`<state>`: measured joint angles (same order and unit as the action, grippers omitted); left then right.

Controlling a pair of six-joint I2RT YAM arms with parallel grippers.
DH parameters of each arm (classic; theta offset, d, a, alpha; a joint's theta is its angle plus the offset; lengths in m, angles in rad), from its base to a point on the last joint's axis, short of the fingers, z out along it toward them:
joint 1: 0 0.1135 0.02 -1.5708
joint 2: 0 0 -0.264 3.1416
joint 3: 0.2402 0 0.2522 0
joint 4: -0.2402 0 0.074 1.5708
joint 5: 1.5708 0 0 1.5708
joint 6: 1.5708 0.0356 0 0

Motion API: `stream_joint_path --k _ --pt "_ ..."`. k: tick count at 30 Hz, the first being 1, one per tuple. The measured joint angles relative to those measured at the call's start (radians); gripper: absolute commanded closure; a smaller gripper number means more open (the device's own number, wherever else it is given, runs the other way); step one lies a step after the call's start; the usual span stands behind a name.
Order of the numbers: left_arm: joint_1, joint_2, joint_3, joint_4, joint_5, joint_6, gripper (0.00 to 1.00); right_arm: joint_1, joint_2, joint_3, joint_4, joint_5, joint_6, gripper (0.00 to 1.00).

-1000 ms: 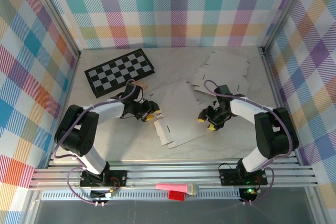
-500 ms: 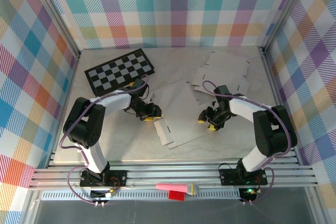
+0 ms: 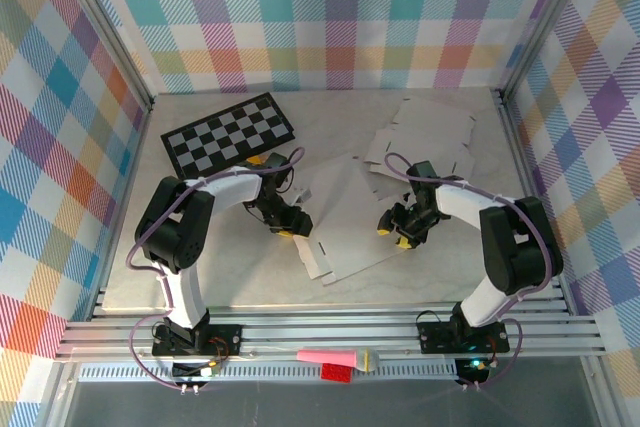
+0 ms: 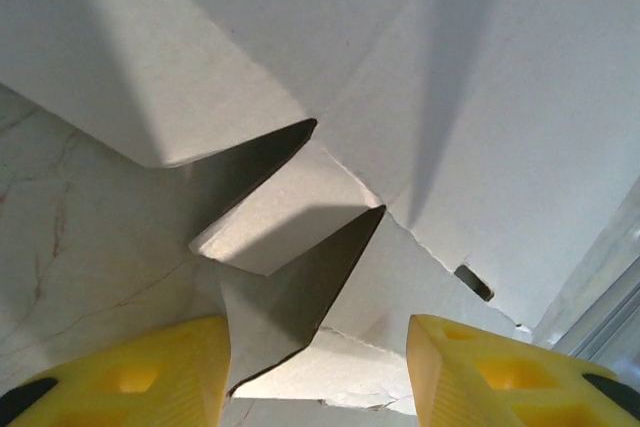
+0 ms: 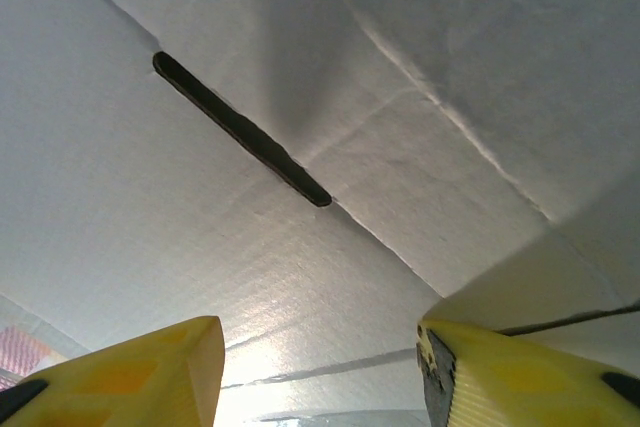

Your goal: Fold the paper box

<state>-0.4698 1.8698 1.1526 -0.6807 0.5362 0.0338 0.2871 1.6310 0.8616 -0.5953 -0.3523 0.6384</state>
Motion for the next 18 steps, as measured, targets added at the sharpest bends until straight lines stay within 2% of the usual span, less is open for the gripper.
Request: stream_joint_path --k 4,13,18 --pt "0.000 0.005 0.007 -0.020 0.006 0.034 0.53 -0.001 0.006 0.005 -0.005 -0.001 -0.001 0.45" --pt "-0.001 0.016 0.017 -0.052 0.023 0.061 0.65 -0.003 0.016 0.013 -0.013 -0.008 -0.004 0.45" --pt "-0.001 0.016 0.036 -0.078 0.008 0.061 0.68 -0.006 0.019 0.016 -0.016 -0.008 -0.005 0.45"
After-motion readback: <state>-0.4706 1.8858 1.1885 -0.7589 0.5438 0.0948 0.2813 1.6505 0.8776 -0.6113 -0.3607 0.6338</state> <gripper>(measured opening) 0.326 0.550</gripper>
